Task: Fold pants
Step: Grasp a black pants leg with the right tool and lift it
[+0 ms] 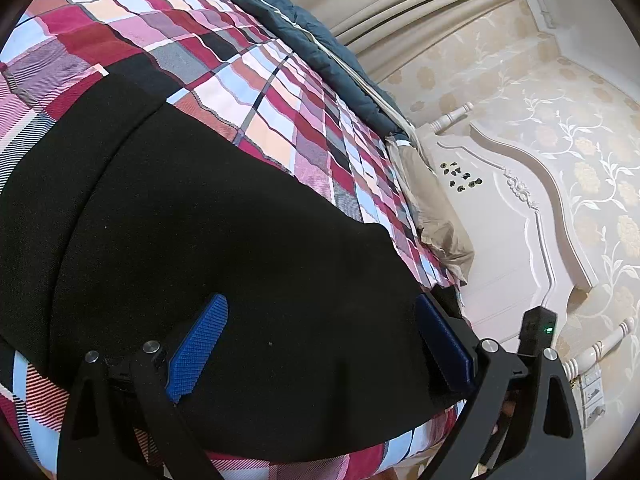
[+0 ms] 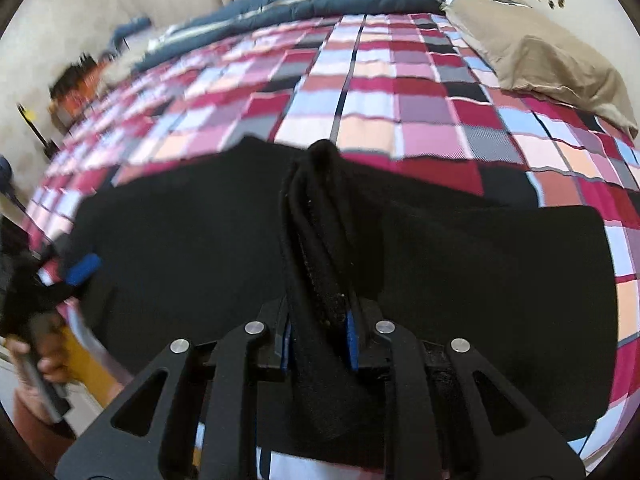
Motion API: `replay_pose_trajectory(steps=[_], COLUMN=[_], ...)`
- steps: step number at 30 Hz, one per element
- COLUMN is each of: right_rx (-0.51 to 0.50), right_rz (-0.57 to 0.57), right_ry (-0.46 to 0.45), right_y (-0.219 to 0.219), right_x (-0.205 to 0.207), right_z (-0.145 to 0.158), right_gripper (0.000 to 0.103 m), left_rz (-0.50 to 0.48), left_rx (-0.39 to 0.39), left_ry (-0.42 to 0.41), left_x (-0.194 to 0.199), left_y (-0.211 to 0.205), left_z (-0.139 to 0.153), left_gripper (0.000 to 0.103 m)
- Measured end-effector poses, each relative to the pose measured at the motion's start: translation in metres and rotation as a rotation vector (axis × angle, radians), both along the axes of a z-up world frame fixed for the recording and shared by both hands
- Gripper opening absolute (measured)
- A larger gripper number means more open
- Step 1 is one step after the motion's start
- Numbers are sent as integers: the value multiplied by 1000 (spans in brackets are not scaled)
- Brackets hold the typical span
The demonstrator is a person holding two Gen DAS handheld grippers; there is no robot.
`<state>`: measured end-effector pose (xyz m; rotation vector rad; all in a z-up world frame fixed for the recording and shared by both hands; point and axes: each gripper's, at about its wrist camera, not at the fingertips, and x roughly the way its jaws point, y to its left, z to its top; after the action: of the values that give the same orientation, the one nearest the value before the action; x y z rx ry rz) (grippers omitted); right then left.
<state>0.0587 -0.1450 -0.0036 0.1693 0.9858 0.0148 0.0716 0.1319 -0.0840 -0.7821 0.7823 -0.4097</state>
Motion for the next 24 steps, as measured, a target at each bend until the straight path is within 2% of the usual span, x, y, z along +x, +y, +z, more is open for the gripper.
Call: replay_pose_trajectory(steps=[6,17,24], right_rx=[-78,-125,-157], right_rz=[-7,-2,11], right_ry=[3,-6,-14], right_y=[17,33,46], right_x=[2,4,4], right_z=[-11,-11,-14], right_gripper=[21,21,26], left_rz=[-1,-2,-1], left_rx=[6,5,9], left_ry=[-11,-12,-16], left_x=[-1,-2,-3], left_y=[-1,-1,-1], left_z=[0,0,1], left_gripper=[93,93,93])
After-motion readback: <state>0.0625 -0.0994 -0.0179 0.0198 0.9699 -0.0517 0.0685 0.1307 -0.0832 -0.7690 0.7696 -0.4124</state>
